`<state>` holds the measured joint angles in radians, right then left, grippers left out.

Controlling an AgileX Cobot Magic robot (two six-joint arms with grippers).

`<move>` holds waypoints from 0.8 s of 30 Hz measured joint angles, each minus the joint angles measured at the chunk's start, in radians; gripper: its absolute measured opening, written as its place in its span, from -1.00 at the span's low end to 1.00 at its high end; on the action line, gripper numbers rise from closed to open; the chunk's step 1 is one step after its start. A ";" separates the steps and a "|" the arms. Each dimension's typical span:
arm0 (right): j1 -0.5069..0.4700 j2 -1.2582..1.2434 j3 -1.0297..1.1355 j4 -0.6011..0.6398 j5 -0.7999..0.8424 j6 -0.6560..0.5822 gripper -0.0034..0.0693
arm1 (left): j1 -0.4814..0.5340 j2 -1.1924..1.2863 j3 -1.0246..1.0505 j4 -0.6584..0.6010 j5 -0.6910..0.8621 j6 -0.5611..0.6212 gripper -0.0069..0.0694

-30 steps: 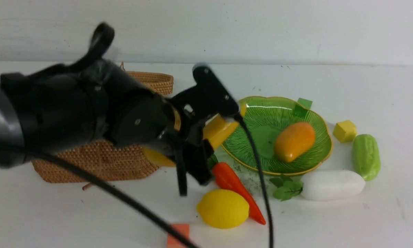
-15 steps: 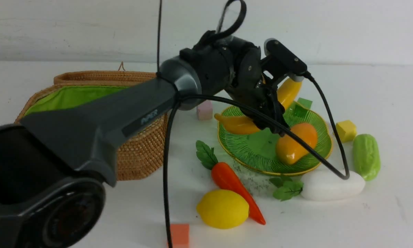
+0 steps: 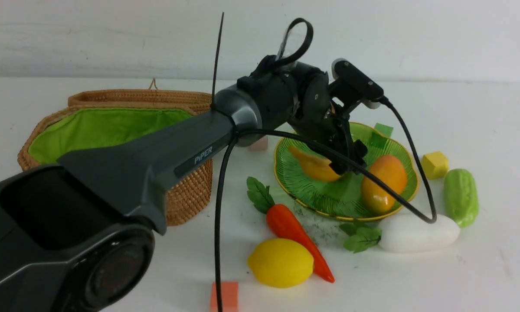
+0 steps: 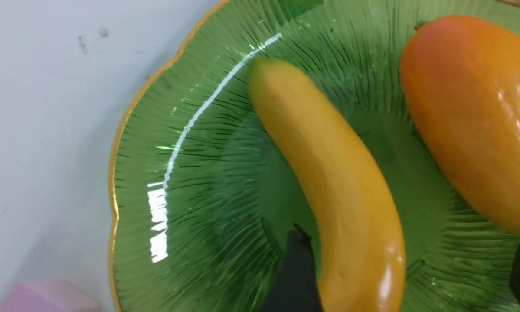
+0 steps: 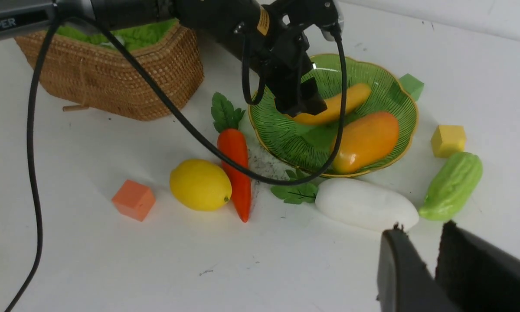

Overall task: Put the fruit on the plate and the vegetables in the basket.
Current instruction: Use the left arm to grab a banana and put it into the right plate, then grab a lemon with your left arm and place it on the plate on the right

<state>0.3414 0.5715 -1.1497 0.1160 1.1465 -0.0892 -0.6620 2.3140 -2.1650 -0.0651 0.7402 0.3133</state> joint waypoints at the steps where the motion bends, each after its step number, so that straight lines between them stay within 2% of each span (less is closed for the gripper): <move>1: 0.000 0.000 0.000 0.000 0.000 0.001 -0.51 | 0.000 -0.007 0.000 -0.002 0.019 0.000 0.78; 4: 0.000 0.000 0.000 0.000 0.000 0.003 -0.50 | 0.000 -0.050 0.000 -0.016 0.099 -0.007 0.68; 6: 0.000 0.000 0.000 0.000 0.001 0.003 -0.50 | 0.000 -0.127 0.000 -0.030 0.197 -0.045 0.38; 11: 0.000 0.000 0.000 0.019 0.009 0.004 -0.50 | 0.000 -0.326 -0.002 -0.053 0.460 -0.129 -0.73; 12: 0.000 0.000 0.000 0.021 0.009 0.004 -0.50 | 0.000 -0.333 -0.002 -0.053 0.466 -0.129 -0.73; 13: 0.000 0.000 0.000 0.028 0.009 0.004 -0.49 | 0.000 -0.379 -0.004 -0.053 0.492 -0.139 -0.85; 18: 0.000 0.000 0.000 0.039 0.010 0.004 -0.49 | 0.000 -0.516 0.039 -0.054 0.497 -0.226 -0.85; 21: 0.000 0.000 0.000 0.046 0.015 0.004 -0.49 | 0.000 -0.631 0.198 -0.054 0.497 -0.238 -0.85; 24: 0.000 0.000 0.000 0.050 0.023 0.004 -0.49 | 0.000 -0.735 0.370 -0.054 0.497 -0.185 -0.85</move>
<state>0.3414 0.5715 -1.1497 0.1656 1.1697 -0.0854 -0.6620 1.5787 -1.7946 -0.1193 1.2372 0.1281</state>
